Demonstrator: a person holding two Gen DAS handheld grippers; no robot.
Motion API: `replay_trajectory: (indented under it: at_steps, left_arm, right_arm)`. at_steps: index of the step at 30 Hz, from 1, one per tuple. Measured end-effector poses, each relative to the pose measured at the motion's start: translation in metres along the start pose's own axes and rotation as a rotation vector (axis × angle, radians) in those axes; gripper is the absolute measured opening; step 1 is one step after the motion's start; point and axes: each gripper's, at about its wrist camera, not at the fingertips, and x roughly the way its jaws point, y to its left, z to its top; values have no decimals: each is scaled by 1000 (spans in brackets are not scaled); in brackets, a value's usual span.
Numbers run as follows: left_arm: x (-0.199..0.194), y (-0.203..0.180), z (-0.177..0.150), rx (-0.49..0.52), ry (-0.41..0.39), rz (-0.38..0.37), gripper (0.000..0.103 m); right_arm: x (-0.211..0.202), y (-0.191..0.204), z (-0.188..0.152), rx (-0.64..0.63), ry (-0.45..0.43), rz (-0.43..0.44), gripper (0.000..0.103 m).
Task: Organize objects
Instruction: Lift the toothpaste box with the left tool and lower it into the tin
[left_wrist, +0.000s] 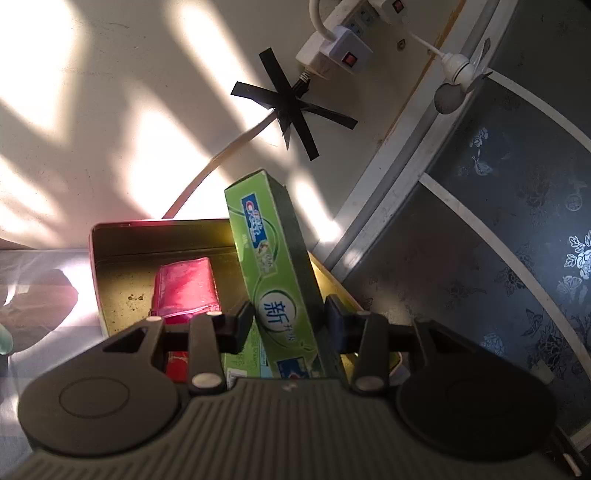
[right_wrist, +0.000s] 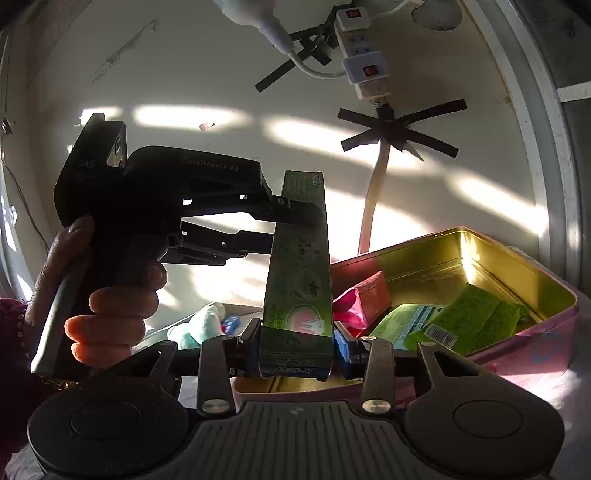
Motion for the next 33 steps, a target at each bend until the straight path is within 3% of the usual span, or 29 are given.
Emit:
replay_trajectory:
  at_steps: [5, 9, 12, 14, 19, 26, 33]
  left_arm:
    - [61, 3, 13, -9, 34, -11, 45]
    - [103, 14, 17, -20, 54, 42, 47]
    - [127, 20, 16, -7, 80, 132, 49]
    - [129, 20, 12, 11, 88, 135, 49]
    - [98, 14, -2, 53, 58, 119, 49]
    - [-1, 10, -38, 145, -64, 127, 52]
    - [-66, 33, -86, 172, -76, 248, 55]
  right_arm:
    - [34, -42, 13, -14, 55, -95, 38]
    - [71, -56, 15, -4, 114, -168, 38]
    - [86, -58, 13, -23, 81, -233, 46]
    - [83, -57, 12, -35, 64, -236, 54]
    - [66, -53, 13, -26, -1, -230, 54]
    - [33, -20, 5, -95, -71, -185, 54]
    - [12, 24, -8, -125, -97, -125, 54]
